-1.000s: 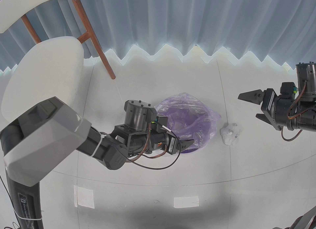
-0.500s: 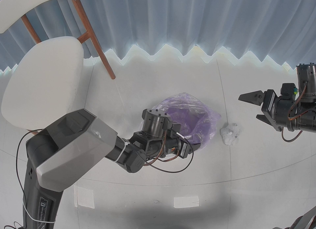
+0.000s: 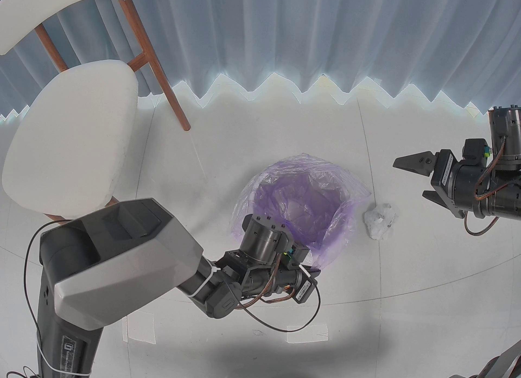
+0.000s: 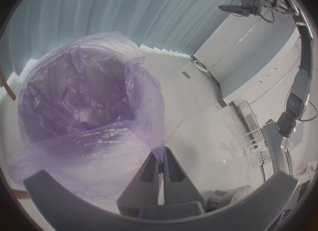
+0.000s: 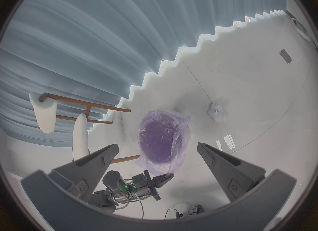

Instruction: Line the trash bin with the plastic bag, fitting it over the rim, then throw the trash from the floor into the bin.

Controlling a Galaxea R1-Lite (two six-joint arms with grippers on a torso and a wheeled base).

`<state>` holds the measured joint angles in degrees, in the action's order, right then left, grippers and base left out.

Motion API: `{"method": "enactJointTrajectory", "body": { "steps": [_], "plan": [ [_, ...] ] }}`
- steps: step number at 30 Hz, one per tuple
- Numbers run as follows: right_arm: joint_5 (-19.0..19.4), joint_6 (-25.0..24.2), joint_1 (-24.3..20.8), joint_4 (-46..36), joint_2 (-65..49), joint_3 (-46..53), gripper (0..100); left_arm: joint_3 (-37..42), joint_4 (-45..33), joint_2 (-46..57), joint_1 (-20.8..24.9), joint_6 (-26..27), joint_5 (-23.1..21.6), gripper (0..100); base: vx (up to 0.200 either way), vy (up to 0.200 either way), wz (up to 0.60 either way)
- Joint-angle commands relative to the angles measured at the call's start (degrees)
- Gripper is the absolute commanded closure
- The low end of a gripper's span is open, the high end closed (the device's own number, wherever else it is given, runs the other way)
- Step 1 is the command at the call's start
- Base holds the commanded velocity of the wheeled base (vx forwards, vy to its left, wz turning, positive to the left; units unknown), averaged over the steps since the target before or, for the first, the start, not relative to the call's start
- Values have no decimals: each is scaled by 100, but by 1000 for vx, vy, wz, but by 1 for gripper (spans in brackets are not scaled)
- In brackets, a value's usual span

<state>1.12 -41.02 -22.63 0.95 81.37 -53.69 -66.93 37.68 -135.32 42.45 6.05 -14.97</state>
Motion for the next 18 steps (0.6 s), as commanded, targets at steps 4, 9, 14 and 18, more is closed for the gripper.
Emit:
{"method": "enactJointTrajectory", "body": {
  "steps": [4, 9, 14, 18],
  "plan": [
    [11, -2, -5, 2, 10, 25, 0, 400, 723, -513, 246, 107, 170, 100, 0, 0, 0],
    [11, 6, -5, 2, 1, 78, 0, 312, 1277, -970, 431, 81, 319, 100, 0, 0, 0],
    [2, 173, 30, 2, 45, 87, 0, 303, 1664, -1164, 519, 55, 565, 100, 0, 0, 0],
    [11, 666, 162, 10, 230, 69, 0, 356, 1848, -1102, 528, 55, 662, 100, 0, 0, 0]
  ]
}}
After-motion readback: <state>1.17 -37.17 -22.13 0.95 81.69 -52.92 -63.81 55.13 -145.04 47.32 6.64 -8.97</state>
